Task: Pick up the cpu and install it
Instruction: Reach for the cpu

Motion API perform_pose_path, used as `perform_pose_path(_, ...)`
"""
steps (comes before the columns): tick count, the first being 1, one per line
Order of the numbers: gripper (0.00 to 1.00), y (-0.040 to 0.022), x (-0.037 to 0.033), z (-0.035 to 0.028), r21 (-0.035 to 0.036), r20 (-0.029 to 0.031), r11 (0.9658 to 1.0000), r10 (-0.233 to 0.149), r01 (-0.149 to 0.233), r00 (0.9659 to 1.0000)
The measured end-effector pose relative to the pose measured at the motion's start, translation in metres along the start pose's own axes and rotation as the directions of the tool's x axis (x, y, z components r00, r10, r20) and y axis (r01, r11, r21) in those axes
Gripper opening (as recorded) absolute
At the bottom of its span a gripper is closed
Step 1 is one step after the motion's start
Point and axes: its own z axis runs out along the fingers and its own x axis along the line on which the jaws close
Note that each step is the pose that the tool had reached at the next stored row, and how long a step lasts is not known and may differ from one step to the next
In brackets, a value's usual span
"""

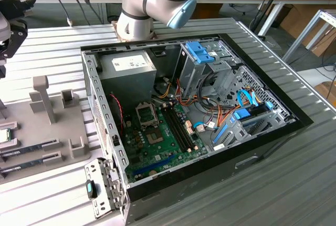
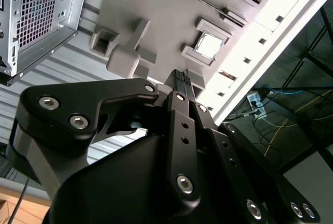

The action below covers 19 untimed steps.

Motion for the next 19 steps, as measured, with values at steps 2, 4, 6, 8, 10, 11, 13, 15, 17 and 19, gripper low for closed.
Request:
perform_pose_path(2, 0.11, -0.0001, 0.0008, 0.0003, -0.0001, 0.0001, 1.0, 0.0, 0.0, 1.0)
perform_pose_path(4, 0.11, -0.0001, 0.0013, 0.0005, 0.0001, -0.0001, 1.0, 0.0, 0.0, 1.0)
perform_pose_path(6, 0.11, -0.0001, 0.0015, 0.001, 0.0001, -0.0001, 1.0, 0.0, 0.0, 1.0)
perform_pose_path(8, 0.11, -0.0002, 0.0015, 0.0018, 0.0, 0.0, 1.0, 0.0, 0.0, 1.0)
perform_pose_path(10, 0.11, -0.0002, 0.0015, 0.0025, 0.0, 0.0001, 1.0, 0.0, 0.0, 1.0)
perform_pose_path(11, 0.11, -0.0002, 0.0015, 0.0031, 0.0, 0.0, 1.0, 0.0, 0.0, 1.0)
perform_pose_path(13, 0.11, -0.0003, 0.0015, 0.0042, 0.0, 0.0, 1.0, 0.0, 0.0, 1.0)
perform_pose_path(15, 0.11, -0.0003, 0.0016, 0.0049, 0.0, 0.0, 1.0, 0.0, 0.0, 1.0)
perform_pose_path(17, 0.11, -0.0003, 0.0016, 0.0055, 0.0, -0.0001, 1.0, 0.0, 0.0, 1.0)
perform_pose_path(19, 0.11, -0.0004, 0.0016, 0.0061, 0.0, 0.0, 1.0, 0.0, 0.0, 1.0)
